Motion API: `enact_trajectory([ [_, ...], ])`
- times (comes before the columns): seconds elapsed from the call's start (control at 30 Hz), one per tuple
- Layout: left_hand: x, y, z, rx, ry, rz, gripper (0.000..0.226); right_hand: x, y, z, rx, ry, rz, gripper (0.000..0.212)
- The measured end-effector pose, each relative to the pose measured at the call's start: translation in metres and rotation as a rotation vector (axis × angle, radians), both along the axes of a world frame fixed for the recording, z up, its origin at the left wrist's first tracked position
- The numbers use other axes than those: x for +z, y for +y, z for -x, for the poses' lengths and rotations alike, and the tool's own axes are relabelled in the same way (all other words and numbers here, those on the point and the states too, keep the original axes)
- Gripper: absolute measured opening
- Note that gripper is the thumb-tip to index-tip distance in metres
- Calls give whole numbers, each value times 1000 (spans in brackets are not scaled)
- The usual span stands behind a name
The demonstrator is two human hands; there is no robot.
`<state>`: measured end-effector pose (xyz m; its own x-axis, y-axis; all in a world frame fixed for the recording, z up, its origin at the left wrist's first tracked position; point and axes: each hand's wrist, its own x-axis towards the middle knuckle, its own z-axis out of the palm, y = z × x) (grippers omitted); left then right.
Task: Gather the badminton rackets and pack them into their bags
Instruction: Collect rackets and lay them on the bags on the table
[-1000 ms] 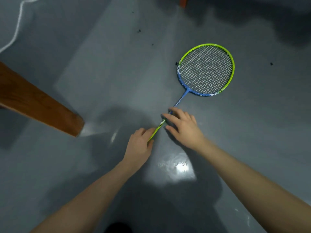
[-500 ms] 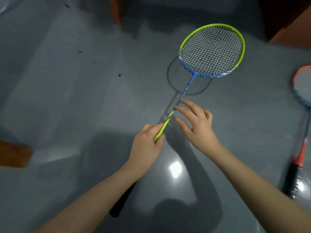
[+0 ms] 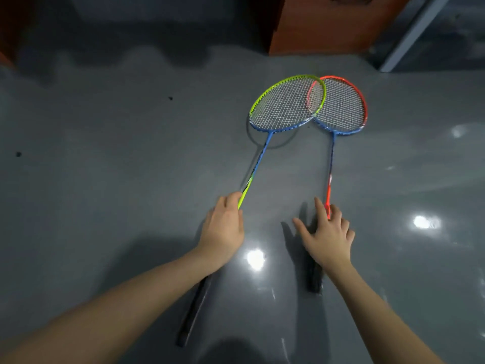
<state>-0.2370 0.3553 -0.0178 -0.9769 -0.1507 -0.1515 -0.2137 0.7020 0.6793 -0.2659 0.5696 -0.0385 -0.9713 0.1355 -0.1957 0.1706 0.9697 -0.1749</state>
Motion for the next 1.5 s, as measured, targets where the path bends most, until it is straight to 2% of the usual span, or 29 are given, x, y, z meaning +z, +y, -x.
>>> enact_trajectory([
  [0.1,-3,17,-1,-21,-48,18,35,-14,12,-4,-41,-58,-12,77],
  [0.2,-2,18,1,-9,-53,0,34,-23,10,-1,-66,0,23,68],
  [0.37,6,6,4,18,-18,-52,34,-23,3,-1,-159,50,247,52],
  [0.5,23,-6,6,38,30,-91,35,11,-10,-10,-219,140,400,39],
  [0.6,64,-14,2,28,78,-119,34,62,-23,-17,-263,192,448,39],
  [0.9,273,-17,-21,31,218,-197,35,285,-52,-49,-394,267,569,47],
  [1.3,644,22,-46,95,313,-222,31,651,-31,-70,-360,378,673,47],
  [1.5,763,36,-46,250,376,-246,29,764,-21,-64,-251,438,777,47],
])
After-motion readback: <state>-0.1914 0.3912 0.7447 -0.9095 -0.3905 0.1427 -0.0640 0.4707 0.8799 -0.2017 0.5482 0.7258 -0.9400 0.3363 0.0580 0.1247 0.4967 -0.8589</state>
